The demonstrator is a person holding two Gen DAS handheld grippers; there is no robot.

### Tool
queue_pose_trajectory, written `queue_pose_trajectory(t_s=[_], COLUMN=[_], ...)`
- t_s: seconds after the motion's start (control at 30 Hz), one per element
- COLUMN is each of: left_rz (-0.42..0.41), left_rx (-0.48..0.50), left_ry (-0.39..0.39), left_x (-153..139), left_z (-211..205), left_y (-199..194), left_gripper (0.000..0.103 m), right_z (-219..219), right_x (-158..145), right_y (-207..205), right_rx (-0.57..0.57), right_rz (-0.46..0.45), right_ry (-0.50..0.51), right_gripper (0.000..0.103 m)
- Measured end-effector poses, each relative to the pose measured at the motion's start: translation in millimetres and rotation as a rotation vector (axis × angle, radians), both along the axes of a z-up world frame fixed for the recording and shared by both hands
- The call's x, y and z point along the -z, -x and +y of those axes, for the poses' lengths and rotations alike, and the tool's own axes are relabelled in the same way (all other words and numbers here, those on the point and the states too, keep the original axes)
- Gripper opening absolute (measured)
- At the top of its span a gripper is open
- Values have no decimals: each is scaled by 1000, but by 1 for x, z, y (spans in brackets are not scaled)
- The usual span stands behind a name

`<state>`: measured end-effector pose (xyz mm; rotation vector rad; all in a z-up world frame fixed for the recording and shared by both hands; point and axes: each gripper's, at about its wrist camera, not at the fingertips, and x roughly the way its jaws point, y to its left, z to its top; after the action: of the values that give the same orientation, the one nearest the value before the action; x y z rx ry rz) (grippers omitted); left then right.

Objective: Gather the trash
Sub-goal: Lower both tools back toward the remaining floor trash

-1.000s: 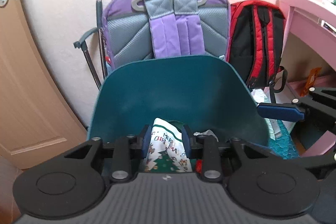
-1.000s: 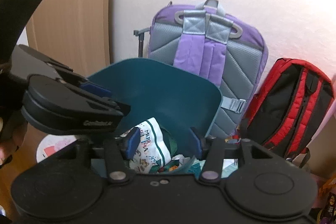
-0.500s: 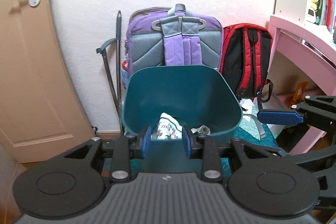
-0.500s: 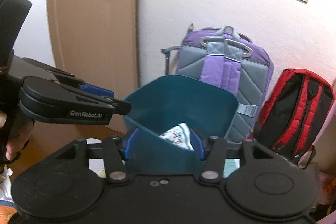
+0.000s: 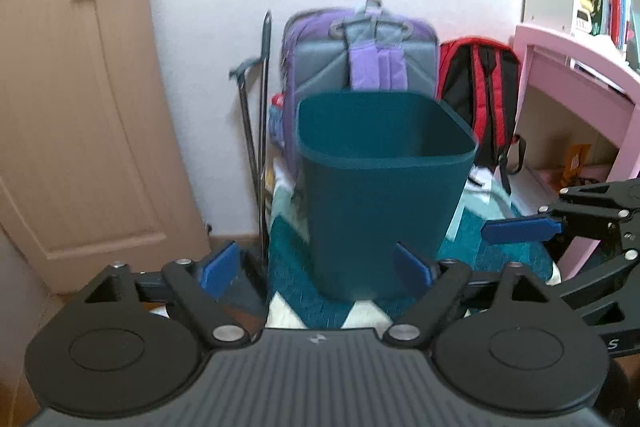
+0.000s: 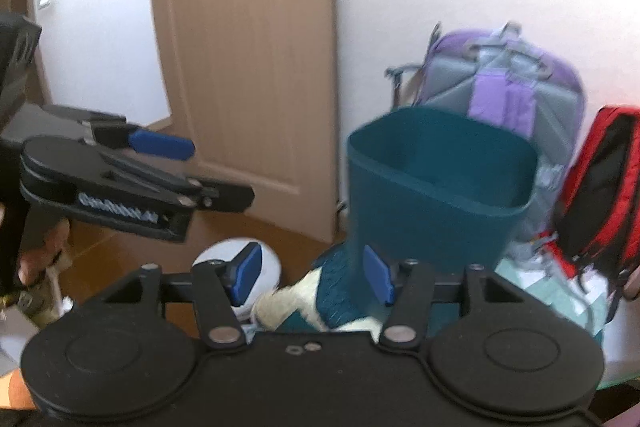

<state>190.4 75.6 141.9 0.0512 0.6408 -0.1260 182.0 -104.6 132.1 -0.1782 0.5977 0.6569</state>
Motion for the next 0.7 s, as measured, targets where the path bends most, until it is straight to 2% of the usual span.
queue_pose_trajectory(t_s=[0.13, 0.2, 0.33, 0.6, 0.7], left_rz=[43, 28, 36, 250, 333], left_rx=[-29, -52, -80, -174, -211], left_ry=[22, 15, 28, 75, 99], left_x=[39, 63, 110, 234, 281], left_z=[23, 35, 60, 110, 126], left_y=[2, 1, -10, -59, -72], left_gripper=[91, 100, 101, 101, 101], right_z=[15, 23, 41, 78, 86], right_x=[40, 63, 115, 246, 294], right_y=[-4, -10, -26, -48, -57], right_rx=[-28, -37, -50, -74, -58], right_rz=[78, 107, 185, 424, 540], right_ry=[23, 33, 52, 133, 129], right_gripper=[57, 57, 57, 57, 57])
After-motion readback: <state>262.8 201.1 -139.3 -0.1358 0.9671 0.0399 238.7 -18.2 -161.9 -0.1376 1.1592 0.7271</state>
